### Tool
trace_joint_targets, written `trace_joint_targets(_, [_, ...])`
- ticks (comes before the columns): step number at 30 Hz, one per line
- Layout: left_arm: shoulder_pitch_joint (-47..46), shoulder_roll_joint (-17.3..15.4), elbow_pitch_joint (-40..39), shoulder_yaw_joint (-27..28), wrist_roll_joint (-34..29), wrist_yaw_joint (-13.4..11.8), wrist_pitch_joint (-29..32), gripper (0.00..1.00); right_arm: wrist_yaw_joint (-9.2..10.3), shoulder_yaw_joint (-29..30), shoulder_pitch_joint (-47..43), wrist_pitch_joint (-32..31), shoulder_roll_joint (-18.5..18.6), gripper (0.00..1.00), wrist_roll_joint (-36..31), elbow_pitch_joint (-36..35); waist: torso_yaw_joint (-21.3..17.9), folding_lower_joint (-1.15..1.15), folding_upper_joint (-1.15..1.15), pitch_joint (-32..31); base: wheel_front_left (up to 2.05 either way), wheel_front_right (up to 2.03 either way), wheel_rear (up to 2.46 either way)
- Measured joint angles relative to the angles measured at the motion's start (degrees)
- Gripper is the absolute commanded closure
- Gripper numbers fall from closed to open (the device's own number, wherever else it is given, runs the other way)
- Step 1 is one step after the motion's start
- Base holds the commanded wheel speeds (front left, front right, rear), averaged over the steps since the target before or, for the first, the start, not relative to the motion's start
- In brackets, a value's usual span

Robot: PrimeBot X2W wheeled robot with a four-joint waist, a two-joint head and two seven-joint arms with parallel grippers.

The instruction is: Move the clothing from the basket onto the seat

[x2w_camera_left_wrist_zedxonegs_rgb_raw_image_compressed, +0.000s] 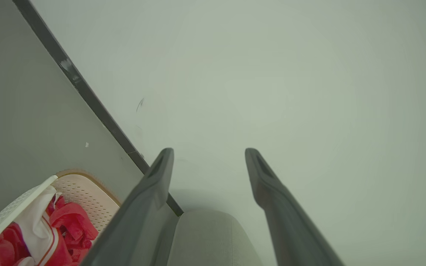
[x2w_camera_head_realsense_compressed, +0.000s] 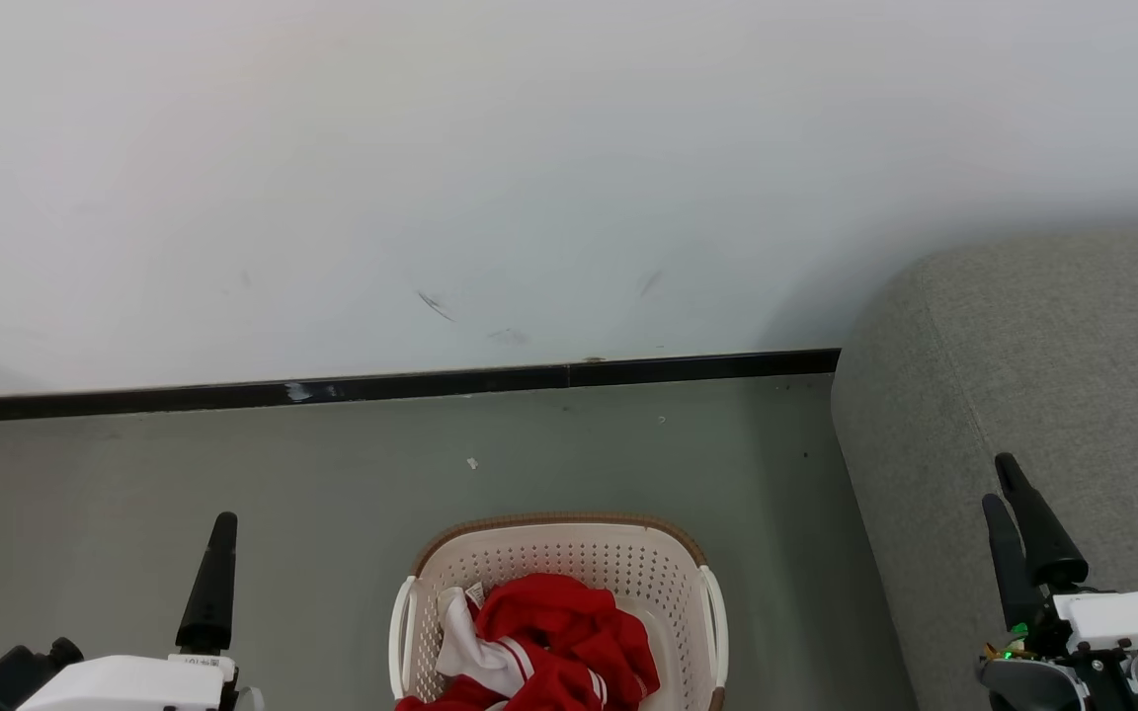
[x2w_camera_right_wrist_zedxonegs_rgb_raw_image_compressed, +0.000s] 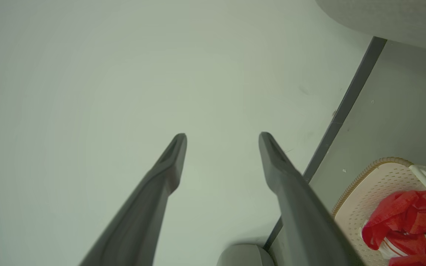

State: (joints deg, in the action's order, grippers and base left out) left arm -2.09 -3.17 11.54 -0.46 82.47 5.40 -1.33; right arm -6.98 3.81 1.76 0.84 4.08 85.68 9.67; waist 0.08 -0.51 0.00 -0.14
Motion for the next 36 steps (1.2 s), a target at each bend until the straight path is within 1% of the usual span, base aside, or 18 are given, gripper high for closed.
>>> trace_joint_targets(5, [-0.6, -1.0, -0.4, -1.1, -3.4, 0.3, -1.3, 0.0, 0.0, -1.5, 0.0, 1.1, 1.6, 0.0, -3.9, -1.1, 0.0, 0.02, 0.0, 0.0, 0.0, 0.0, 0.0])
trace_joint_targets(11, [-1.0, -2.4, -1.0, -2.8, -8.4, 0.3, -2.5, 0.0, -0.01, -3.5, 0.0, 2.8, 4.2, 0.0, -10.1, -1.7, 0.0, 0.16, 0.0, 0.1, 0.0, 0.0, 0.0])
trace_joint_targets(20, [-1.1, -5.0, -0.8, -5.3, -19.5, 0.8, -4.4, 0.0, -0.01, -5.5, 0.0, 4.8, 6.7, 0.0, -20.0, -1.7, 0.0, 0.37, 0.0, 0.2, 0.0, 0.0, 0.0])
trace_joint_targets(25, [-1.7, -5.9, -1.0, -5.4, -26.5, -0.4, -5.4, 0.0, -0.03, -6.1, 0.0, 5.9, 7.6, 0.0, -26.0, -1.3, 0.0, 0.43, 0.0, 0.3, 0.0, 0.0, 0.0])
trace_joint_targets(31, [-2.2, -6.2, -1.2, -6.6, -33.4, -1.9, -6.4, 0.0, -0.05, -6.0, 1.2, 7.2, 8.4, 0.0, -34.4, -0.7, 0.0, 0.45, 0.0, 0.4, 0.0, 0.0, 0.0])
trace_joint_targets(32, [-2.2, -6.4, -1.3, -6.9, -35.0, -2.2, -6.6, 0.0, -0.05, -5.9, 1.3, 7.4, 8.4, 0.0, -36.0, -0.7, 0.0, 0.46, 0.0, 0.4, 0.0, 0.0, 0.0])
trace_joint_targets(33, [-2.2, -6.8, -1.4, -7.3, -37.7, -2.7, -7.0, 0.0, -0.05, -5.6, 1.5, 7.7, 8.4, 0.0, -38.9, -1.1, 0.0, 0.47, 0.0, 0.5, 0.0, 0.0, 0.0])
trace_joint_targets(36, [-2.3, -7.2, -1.6, -7.9, -41.9, -3.5, -7.4, 0.0, -0.07, -5.0, 2.4, 8.3, 8.4, 0.0, -43.5, -2.0, 0.0, 0.47, 0.0, 0.5, 0.0, 0.0, 0.0])
